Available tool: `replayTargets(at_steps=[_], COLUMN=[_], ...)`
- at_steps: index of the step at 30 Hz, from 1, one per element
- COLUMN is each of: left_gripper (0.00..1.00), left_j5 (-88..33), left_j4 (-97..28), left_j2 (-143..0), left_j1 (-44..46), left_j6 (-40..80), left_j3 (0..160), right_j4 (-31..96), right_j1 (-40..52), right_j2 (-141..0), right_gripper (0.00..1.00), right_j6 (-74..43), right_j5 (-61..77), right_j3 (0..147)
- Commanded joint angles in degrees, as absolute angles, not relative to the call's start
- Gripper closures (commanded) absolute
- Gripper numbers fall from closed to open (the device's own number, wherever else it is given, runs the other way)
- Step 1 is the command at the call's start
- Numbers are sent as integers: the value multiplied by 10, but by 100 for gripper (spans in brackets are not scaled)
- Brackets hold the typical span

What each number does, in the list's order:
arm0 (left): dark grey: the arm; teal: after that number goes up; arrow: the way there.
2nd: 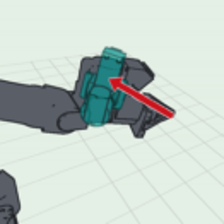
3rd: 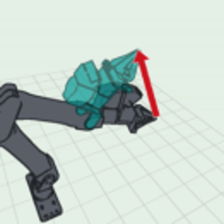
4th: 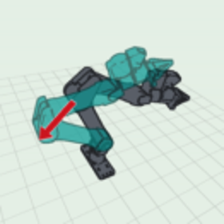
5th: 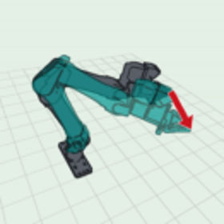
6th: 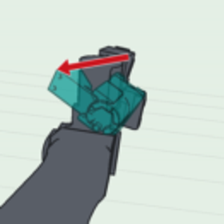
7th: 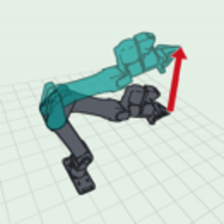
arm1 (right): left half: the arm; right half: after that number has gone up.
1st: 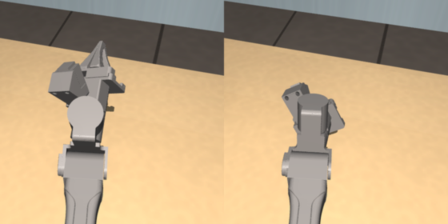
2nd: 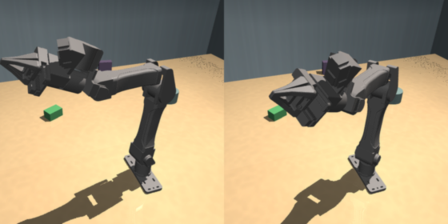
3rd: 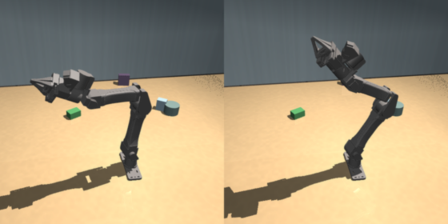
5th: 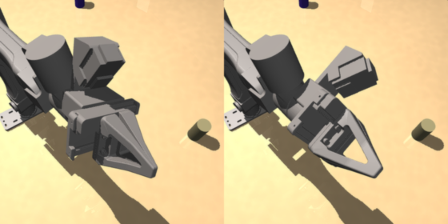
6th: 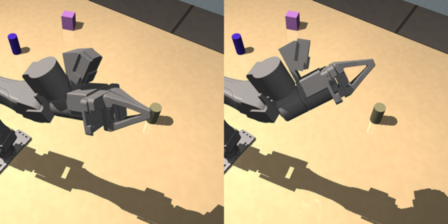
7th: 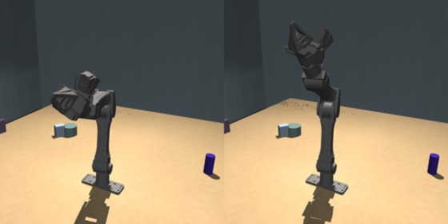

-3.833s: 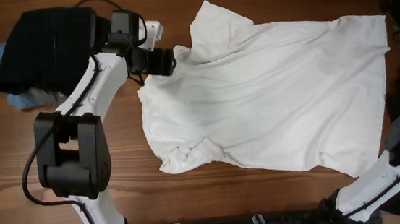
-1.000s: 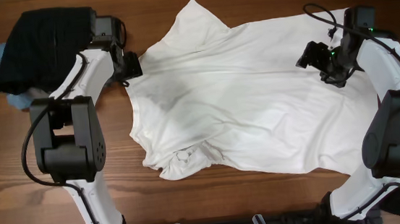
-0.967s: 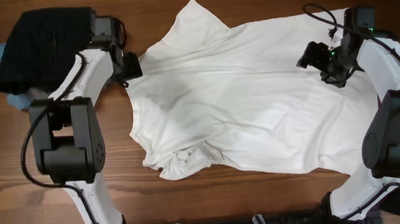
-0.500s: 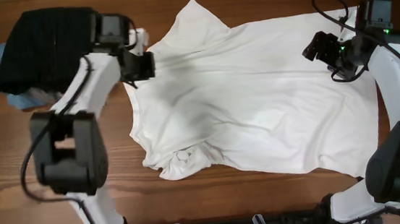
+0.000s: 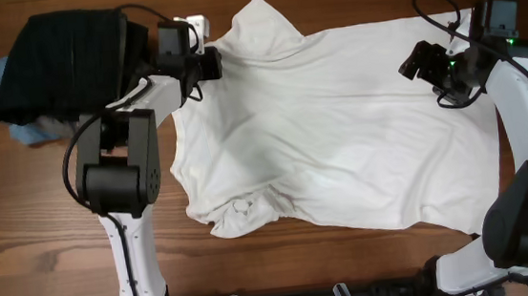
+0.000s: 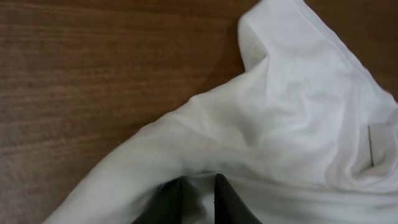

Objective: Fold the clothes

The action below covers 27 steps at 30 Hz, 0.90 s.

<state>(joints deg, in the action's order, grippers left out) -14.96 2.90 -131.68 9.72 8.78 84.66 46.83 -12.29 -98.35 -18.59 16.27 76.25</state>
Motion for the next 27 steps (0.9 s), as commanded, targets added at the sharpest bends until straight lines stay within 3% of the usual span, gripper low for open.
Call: replayTargets(at_steps=[1, 5, 8, 9, 11, 13, 14, 16, 19, 24, 27], left_gripper=[84, 85, 80, 71, 65, 35, 29, 31, 60, 62, 59], left_j5=[-134, -163, -168, -169, -169, -169, -169, -169, -170, -56, -36], left_j4=[39, -27, -155, -253, -352, -480, -532, -642, -785, -959, -965], left_j2=[-1369, -1368, -1368, -1365, -1355, -1329, -1312, -1269, -1221, -1169, -1143], left_j1=[75, 71, 71, 69, 66, 61, 58, 53, 47, 50, 50], left_j6=[155, 151, 106, 72, 43, 36, 36, 36, 36, 93, 144], left_j3=[903, 1056, 1192, 1267, 1328, 1385, 1398, 1404, 1404, 1404, 1357], right_j4=[468, 472, 484, 491, 507, 531, 538, 551, 572, 602, 637], right_j1=[-125, -125, -126, -126, -128, -132, -135, -136, -136, -135, -135], right_j2=[-980, -980, -980, -980, -980, -980, -980, -979, -966, -900, -855], right_gripper=[11, 11, 10, 11, 10, 10, 10, 11, 12, 12, 10], right_j6=[-195, -193, -191, -197, -209, -226, -224, -215, -196, -197, -202], right_j5=[163, 163, 163, 149, 107, 69, 68, 71, 77, 118, 131], right_j3=[761, 762, 762, 762, 762, 761, 762, 761, 762, 761, 761])
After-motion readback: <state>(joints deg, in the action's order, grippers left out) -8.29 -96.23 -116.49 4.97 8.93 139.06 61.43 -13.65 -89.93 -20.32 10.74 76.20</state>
